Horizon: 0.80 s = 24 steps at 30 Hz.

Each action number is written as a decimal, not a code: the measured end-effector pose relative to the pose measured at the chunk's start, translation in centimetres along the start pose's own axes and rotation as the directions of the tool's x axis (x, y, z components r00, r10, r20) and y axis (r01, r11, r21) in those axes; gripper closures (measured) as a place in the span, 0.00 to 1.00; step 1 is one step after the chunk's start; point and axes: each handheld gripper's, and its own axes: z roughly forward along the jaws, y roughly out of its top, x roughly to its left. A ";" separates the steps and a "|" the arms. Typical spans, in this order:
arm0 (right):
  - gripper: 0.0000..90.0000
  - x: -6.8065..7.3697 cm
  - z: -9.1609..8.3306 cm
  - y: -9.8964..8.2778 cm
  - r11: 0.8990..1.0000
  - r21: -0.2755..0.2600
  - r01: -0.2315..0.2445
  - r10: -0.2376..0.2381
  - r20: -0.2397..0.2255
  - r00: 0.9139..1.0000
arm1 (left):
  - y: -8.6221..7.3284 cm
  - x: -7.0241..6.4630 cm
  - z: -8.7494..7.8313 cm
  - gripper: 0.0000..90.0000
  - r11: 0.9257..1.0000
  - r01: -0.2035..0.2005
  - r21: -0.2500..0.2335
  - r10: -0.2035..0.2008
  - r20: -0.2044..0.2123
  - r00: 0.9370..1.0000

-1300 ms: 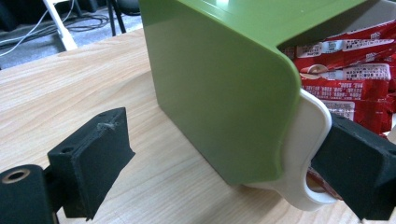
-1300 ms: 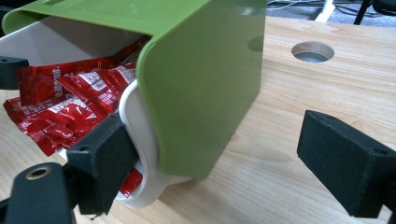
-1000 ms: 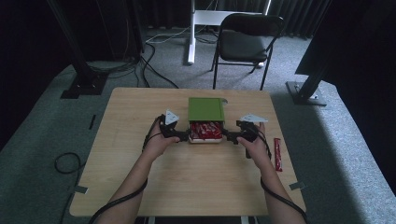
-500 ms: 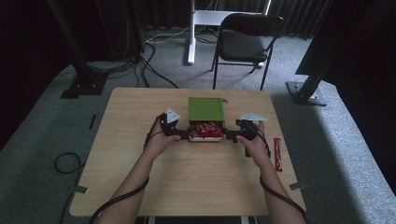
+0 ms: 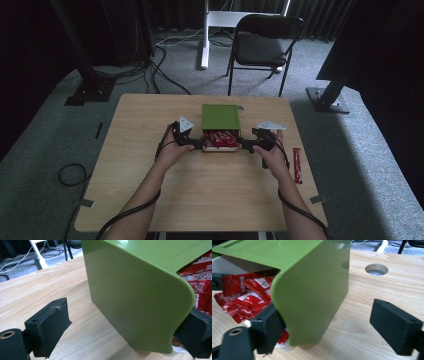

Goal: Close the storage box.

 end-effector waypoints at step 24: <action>0.17 0.3 -2.8 -0.7 0.998 -0.057 0.007 -0.007 0.001 1.000 | -0.3 -1.0 -3.1 0.09 1.000 0.008 -0.022 -0.007 0.039 0.999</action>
